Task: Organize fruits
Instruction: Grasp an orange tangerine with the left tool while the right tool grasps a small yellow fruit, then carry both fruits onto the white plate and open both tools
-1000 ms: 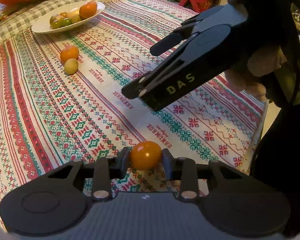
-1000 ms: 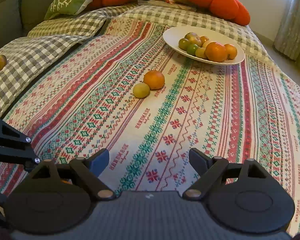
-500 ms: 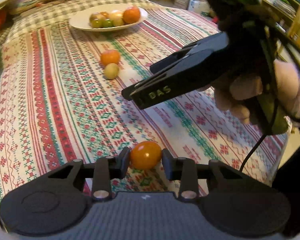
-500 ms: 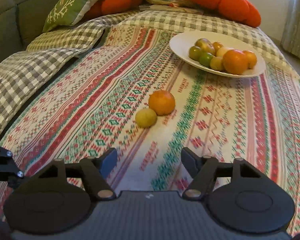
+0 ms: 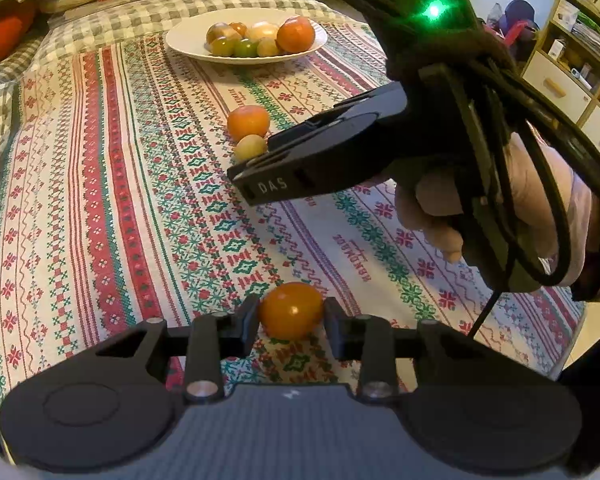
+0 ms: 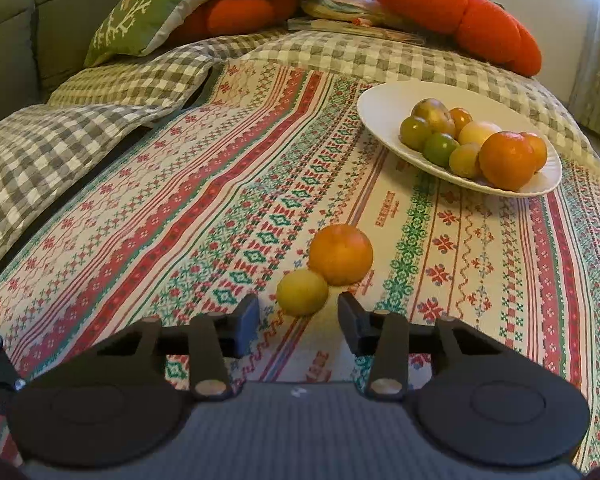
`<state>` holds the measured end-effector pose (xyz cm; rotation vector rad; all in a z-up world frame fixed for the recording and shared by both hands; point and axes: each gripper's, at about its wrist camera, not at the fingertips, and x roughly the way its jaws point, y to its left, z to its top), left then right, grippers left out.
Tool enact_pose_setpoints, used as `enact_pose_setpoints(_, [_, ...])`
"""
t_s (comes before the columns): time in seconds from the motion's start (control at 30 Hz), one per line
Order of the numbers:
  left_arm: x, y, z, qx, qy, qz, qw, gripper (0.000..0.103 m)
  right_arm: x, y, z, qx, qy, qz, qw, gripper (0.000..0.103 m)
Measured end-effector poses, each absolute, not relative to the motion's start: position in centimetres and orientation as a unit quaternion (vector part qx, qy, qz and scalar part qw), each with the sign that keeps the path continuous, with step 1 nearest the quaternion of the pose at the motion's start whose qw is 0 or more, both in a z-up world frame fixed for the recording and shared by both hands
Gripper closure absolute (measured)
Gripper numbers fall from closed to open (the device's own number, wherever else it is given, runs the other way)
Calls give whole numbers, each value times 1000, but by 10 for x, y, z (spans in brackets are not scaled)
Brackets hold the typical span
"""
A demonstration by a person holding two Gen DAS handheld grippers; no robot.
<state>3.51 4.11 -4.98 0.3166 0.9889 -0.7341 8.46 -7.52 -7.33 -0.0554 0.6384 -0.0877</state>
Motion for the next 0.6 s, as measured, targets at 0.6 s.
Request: enact_pose_setpoints(0.6, [54,39,-36,105,452,-312,829,82,65,-99,-57,11,293,-35,955,78])
